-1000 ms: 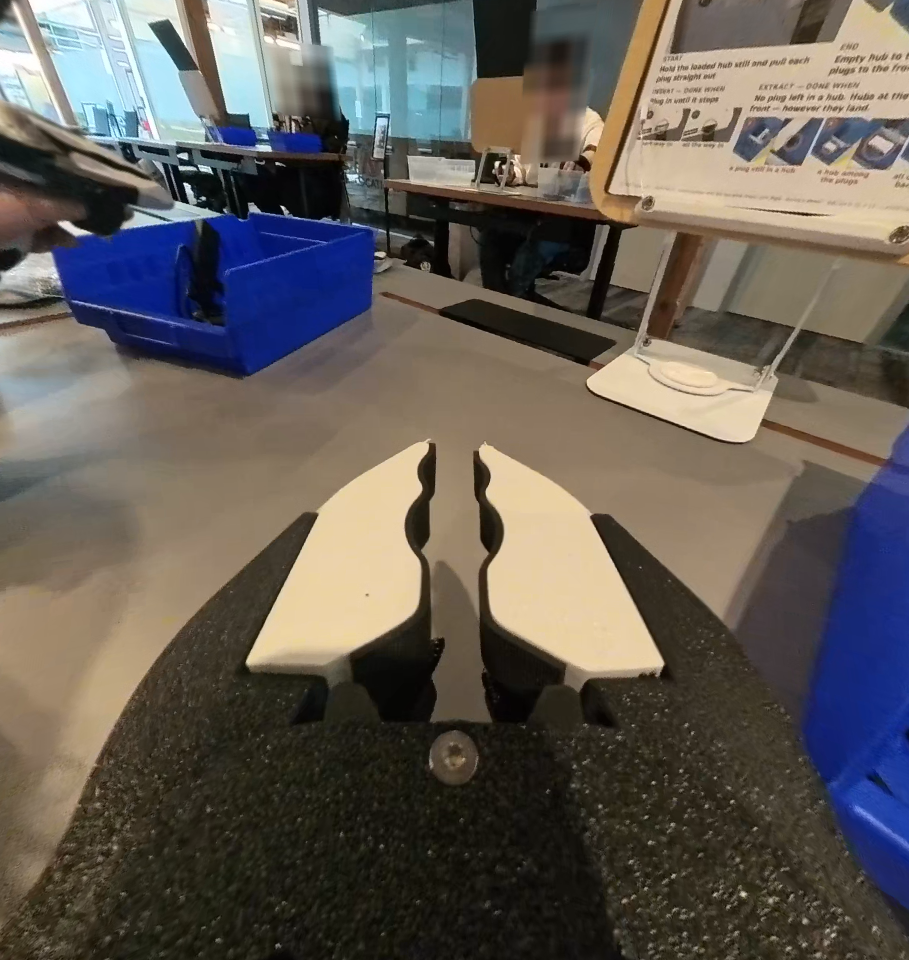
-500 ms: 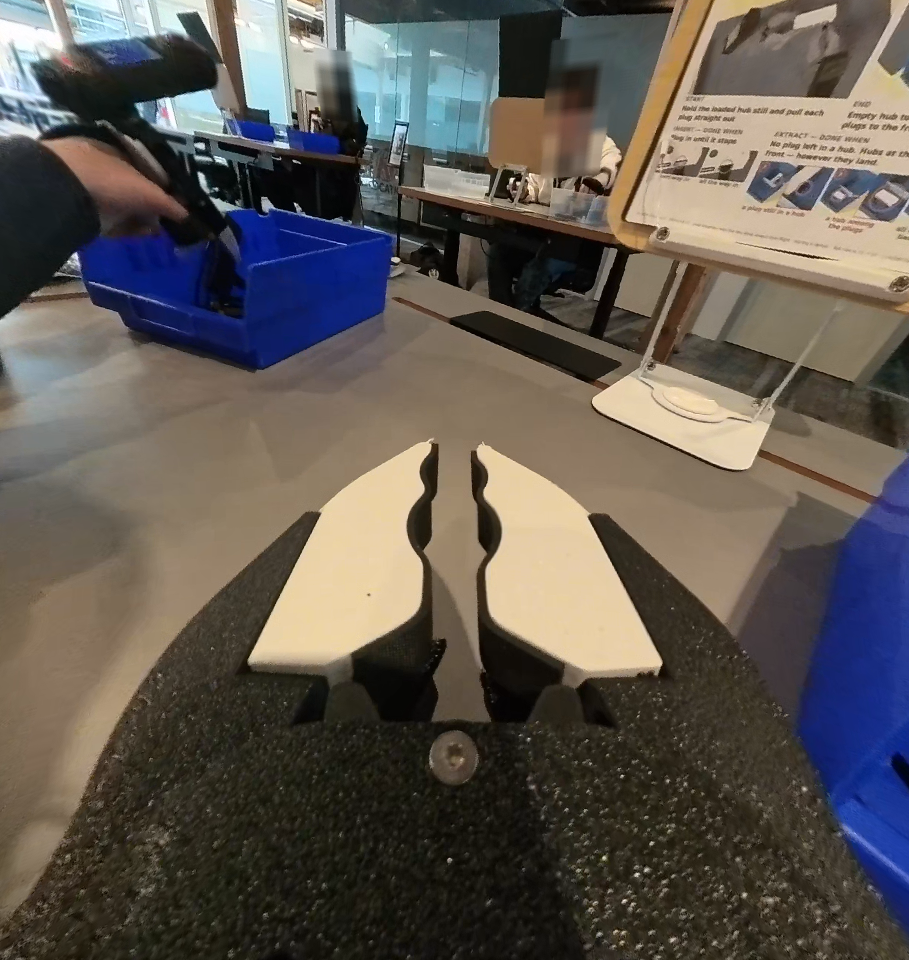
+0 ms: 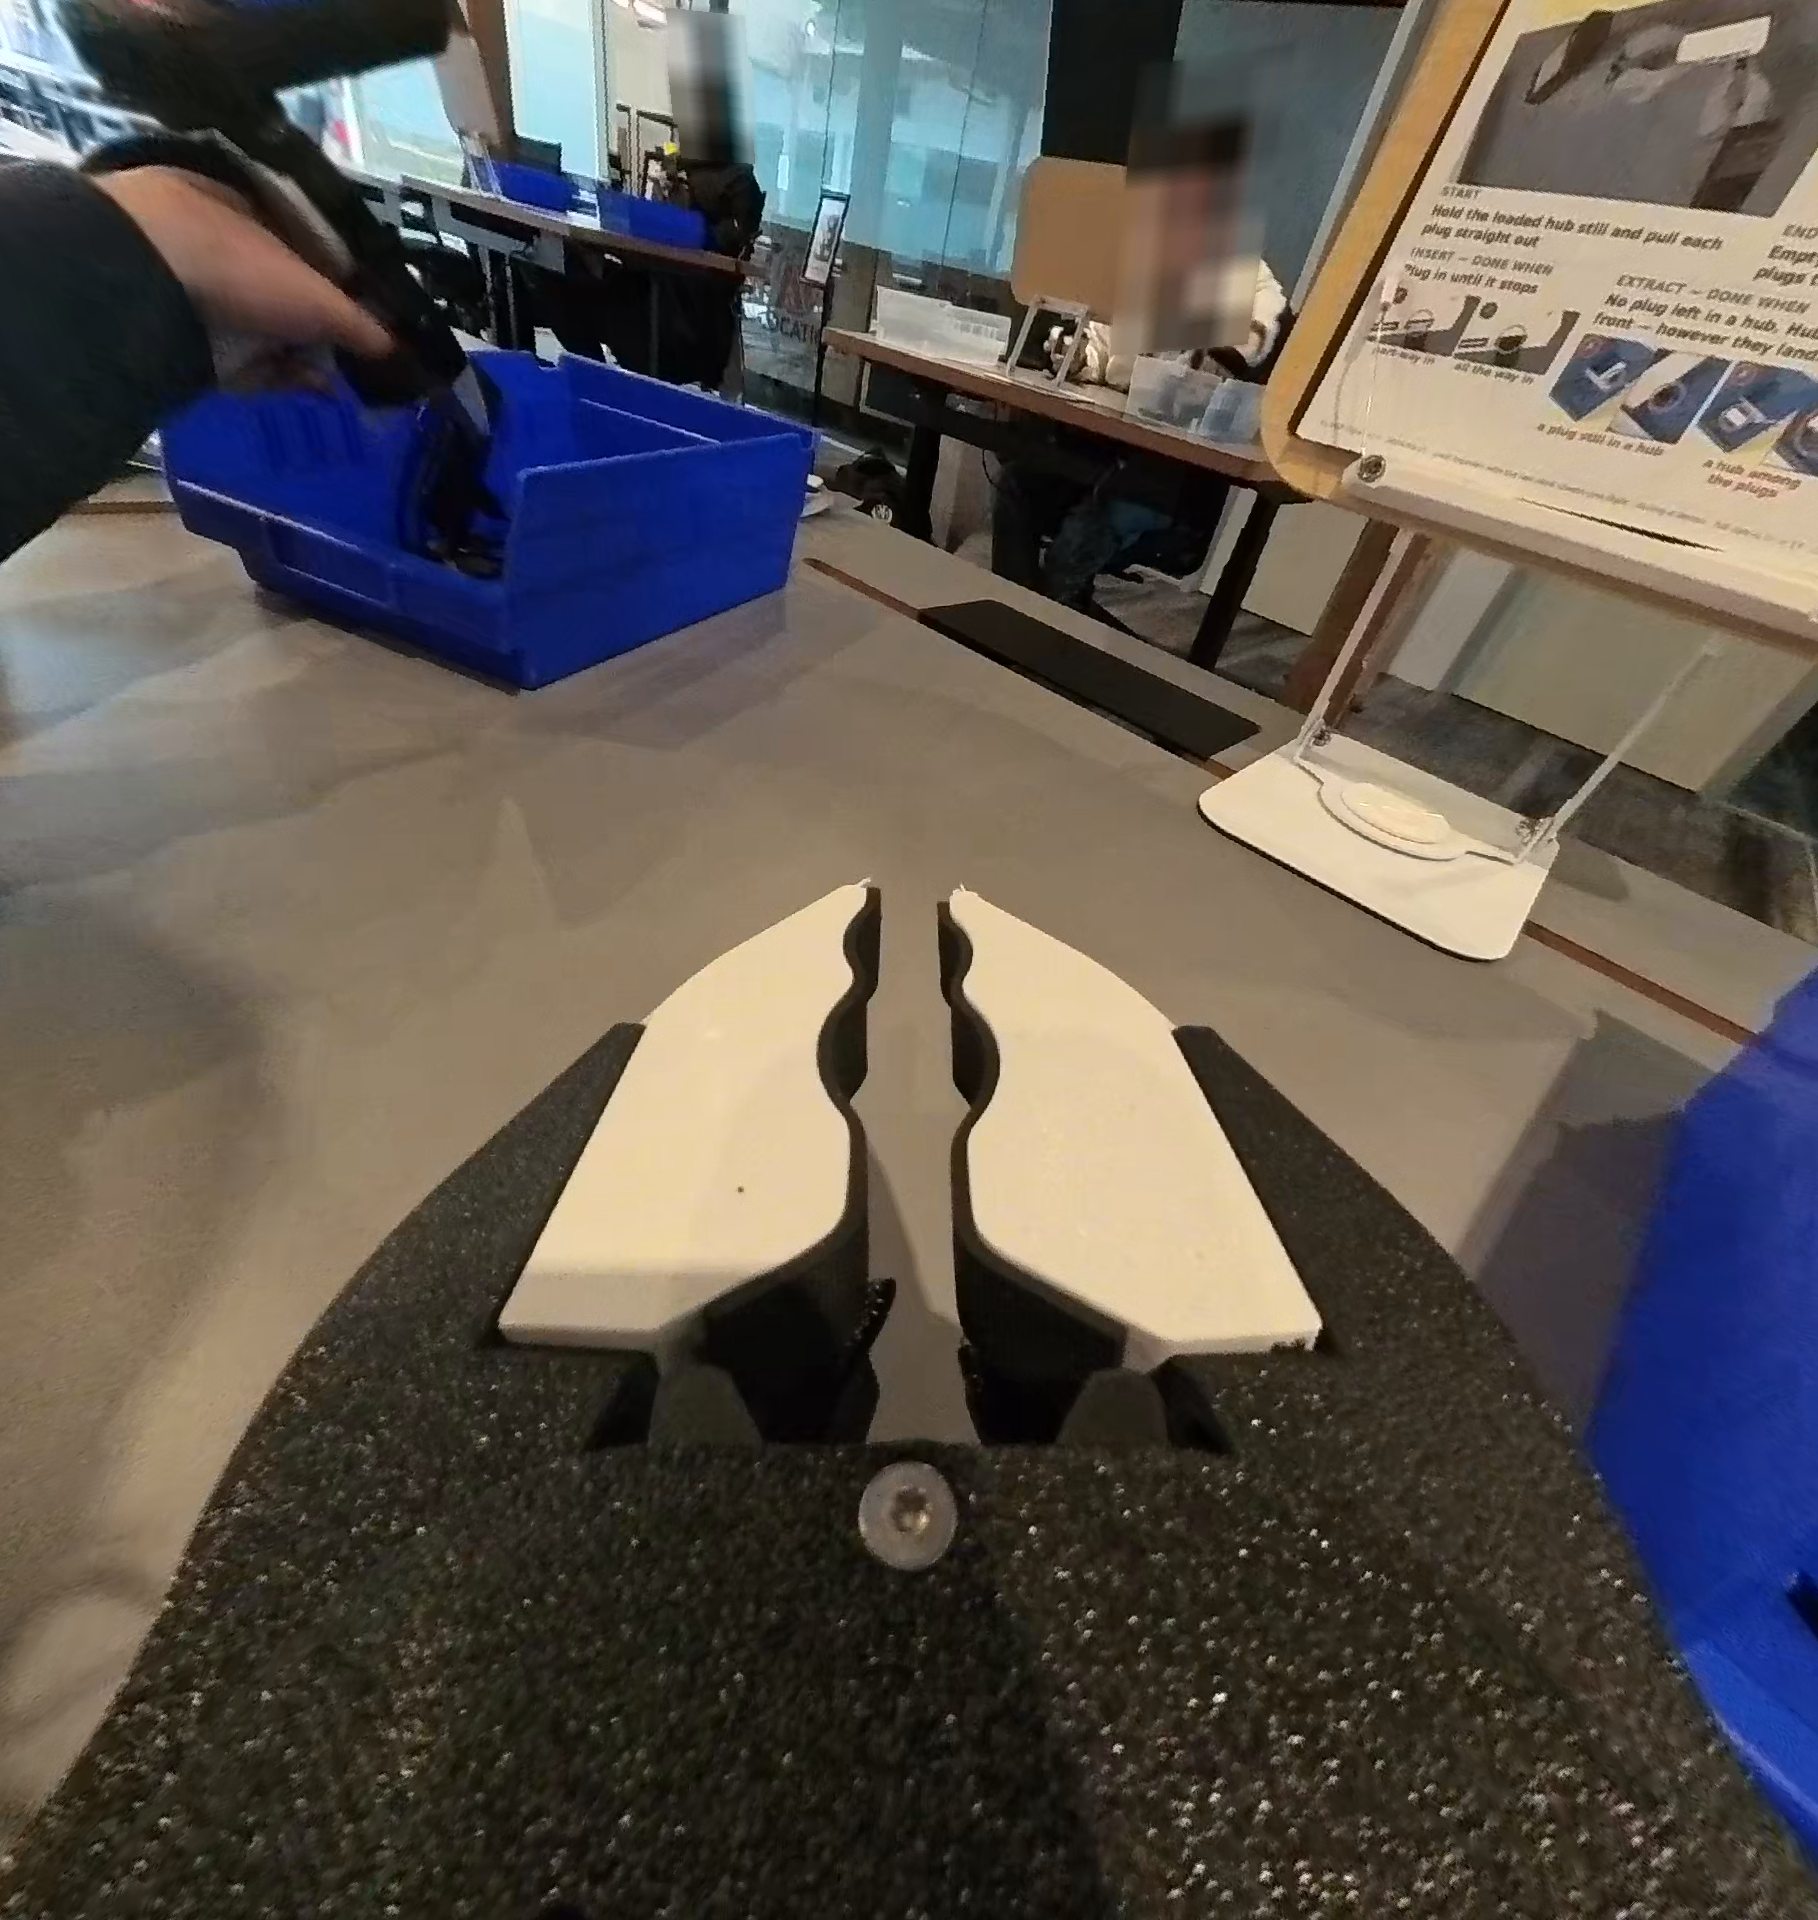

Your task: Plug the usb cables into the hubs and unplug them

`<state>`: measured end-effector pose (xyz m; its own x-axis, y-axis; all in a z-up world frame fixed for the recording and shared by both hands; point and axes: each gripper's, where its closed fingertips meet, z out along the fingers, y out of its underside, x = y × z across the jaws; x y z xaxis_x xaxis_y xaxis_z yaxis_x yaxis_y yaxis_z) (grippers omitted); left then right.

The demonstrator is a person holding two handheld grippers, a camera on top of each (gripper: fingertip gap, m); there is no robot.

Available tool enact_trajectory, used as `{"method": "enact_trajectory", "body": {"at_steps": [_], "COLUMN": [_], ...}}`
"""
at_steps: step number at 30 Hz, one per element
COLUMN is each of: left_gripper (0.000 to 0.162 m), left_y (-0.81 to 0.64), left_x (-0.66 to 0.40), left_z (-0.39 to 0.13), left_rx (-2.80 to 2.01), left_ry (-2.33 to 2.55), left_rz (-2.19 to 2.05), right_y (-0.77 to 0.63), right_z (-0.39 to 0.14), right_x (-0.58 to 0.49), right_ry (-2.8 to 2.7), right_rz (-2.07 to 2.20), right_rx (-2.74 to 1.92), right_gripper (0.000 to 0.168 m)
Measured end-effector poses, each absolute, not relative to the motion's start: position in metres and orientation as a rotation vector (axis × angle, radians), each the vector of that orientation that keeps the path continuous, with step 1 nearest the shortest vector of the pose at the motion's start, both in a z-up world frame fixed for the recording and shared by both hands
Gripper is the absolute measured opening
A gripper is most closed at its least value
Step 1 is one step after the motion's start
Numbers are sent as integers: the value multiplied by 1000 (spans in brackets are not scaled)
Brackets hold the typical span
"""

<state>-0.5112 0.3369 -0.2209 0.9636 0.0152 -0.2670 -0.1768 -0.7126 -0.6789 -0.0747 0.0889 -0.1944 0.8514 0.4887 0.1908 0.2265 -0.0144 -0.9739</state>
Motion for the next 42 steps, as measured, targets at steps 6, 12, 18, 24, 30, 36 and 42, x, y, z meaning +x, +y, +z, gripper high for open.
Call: {"method": "enact_trajectory", "body": {"at_steps": [6,12,18,24,30,36,42], "left_gripper": [56,46,38,50,41,47,0], "left_y": [341,331,333,348,359,371,377], "left_x": [-492,-506,-520,-536,-540,-547,-563], "left_z": [-200,-220,-236,-242,-246,-249,-245], "left_rx": [-2220,-2281,-2343,-2346,-2342,-2308,-2271], "left_ry": [-36,-75,-99,-115,-194,-215,-143], "left_rz": [-246,-176,81,299,261,246,404], "right_y": [88,89,88,87,86,85,84], "right_z": [-195,-196,-197,-196,-196,-196,-195], "right_x": [-77,-78,-80,-82,-83,-85,-86], "right_ry": [-587,-597,-607,-618,-630,-636,-643], "right_rz": [234,236,233,238,238,246,242], "right_rx": [-1600,-1602,-1602,-1594,-1587,-1583,-1578], "right_gripper": [10,10,10,10,10,10,10]}}
